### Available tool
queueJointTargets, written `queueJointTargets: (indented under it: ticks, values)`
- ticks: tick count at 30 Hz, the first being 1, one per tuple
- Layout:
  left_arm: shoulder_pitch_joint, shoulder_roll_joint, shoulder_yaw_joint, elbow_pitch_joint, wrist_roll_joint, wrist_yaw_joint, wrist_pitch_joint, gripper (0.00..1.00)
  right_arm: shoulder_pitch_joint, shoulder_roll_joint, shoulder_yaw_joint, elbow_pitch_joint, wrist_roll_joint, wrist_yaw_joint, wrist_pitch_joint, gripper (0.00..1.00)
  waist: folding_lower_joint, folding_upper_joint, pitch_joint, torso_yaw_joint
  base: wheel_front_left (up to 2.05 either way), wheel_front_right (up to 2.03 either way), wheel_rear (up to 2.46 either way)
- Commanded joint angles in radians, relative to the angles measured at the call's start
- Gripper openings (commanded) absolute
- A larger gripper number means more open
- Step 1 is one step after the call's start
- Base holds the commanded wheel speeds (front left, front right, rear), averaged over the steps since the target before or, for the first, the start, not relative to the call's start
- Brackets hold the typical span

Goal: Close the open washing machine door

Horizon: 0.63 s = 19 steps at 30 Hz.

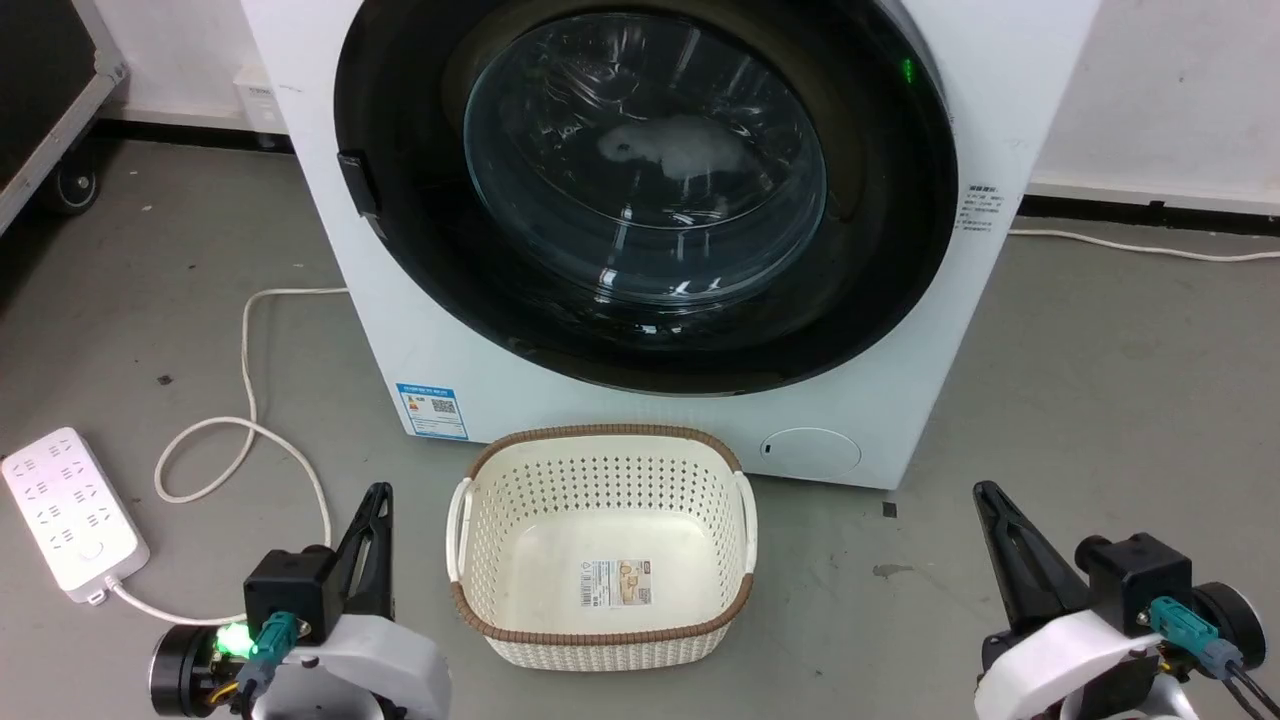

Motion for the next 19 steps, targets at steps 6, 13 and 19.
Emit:
queueJointTargets:
  ticks: [6, 13, 19]
  values:
    - [0.016, -0.013, 0.004, -0.013, 0.026, 0.008, 0.015, 0.00, 0.019, -0.002, 0.003, -0.019, -0.010, -0.001, 0.015, 0.00, 0.0000, 0.0000, 0.000, 0.006, 0.00, 0.00, 0.00]
    - [0.019, -0.019, 0.005, -0.020, 0.043, 0.010, 0.026, 0.00, 0.021, -0.002, 0.005, -0.030, -0.016, -0.001, 0.027, 0.00, 0.0000, 0.0000, 0.000, 0.011, 0.00, 0.00, 0.00]
    - [0.020, -0.019, 0.005, -0.021, 0.045, 0.010, 0.027, 0.00, 0.021, -0.002, 0.005, -0.031, -0.017, -0.001, 0.028, 0.00, 0.0000, 0.0000, 0.000, 0.011, 0.00, 0.00, 0.00]
